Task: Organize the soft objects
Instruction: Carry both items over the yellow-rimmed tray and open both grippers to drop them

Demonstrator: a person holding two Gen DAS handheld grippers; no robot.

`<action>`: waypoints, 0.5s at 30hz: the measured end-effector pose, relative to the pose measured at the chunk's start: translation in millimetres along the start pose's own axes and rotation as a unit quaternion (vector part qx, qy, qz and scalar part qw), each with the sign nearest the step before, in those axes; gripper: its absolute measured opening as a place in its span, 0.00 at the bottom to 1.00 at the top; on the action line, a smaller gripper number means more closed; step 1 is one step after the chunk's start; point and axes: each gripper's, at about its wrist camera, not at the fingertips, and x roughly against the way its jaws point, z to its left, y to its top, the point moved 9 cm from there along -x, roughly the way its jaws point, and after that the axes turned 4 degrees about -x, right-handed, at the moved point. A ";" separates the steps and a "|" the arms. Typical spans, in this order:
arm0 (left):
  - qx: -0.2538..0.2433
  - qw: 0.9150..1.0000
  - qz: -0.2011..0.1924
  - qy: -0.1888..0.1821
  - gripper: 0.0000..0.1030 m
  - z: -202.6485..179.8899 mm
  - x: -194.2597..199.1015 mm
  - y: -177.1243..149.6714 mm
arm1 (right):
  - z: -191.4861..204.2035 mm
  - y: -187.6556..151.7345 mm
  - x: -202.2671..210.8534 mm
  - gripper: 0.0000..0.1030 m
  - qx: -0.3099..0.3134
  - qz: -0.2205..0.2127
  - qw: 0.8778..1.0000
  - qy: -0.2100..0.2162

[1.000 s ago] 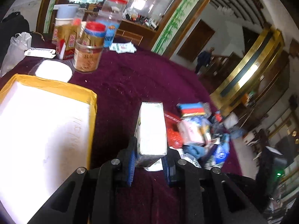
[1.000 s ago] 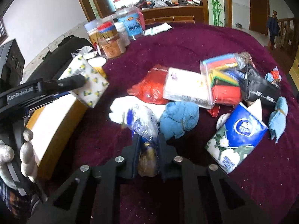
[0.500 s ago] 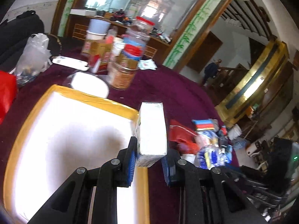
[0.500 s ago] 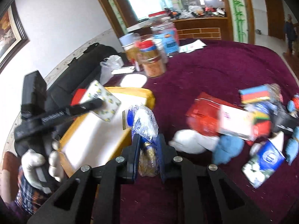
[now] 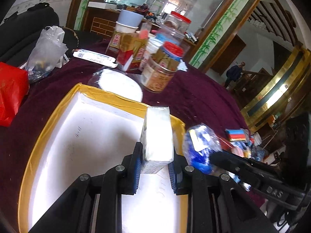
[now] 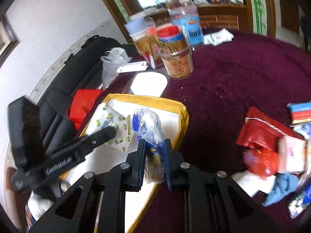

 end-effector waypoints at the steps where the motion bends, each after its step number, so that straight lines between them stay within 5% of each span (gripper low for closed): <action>1: -0.001 1.000 0.000 0.005 0.24 3.0 -3.4 1.3 | -0.7 2.9 -7.0 0.17 -0.006 0.004 1.000 -0.002; 10: 0.002 0.999 0.016 0.037 0.28 17.5 -32.4 2.2 | -9.4 8.9 -55.2 0.17 -0.019 0.033 0.999 -0.029; 15: -0.003 0.998 -0.001 0.059 0.54 20.1 -25.8 5.1 | -13.4 12.1 -59.6 0.24 -0.018 0.026 0.999 -0.033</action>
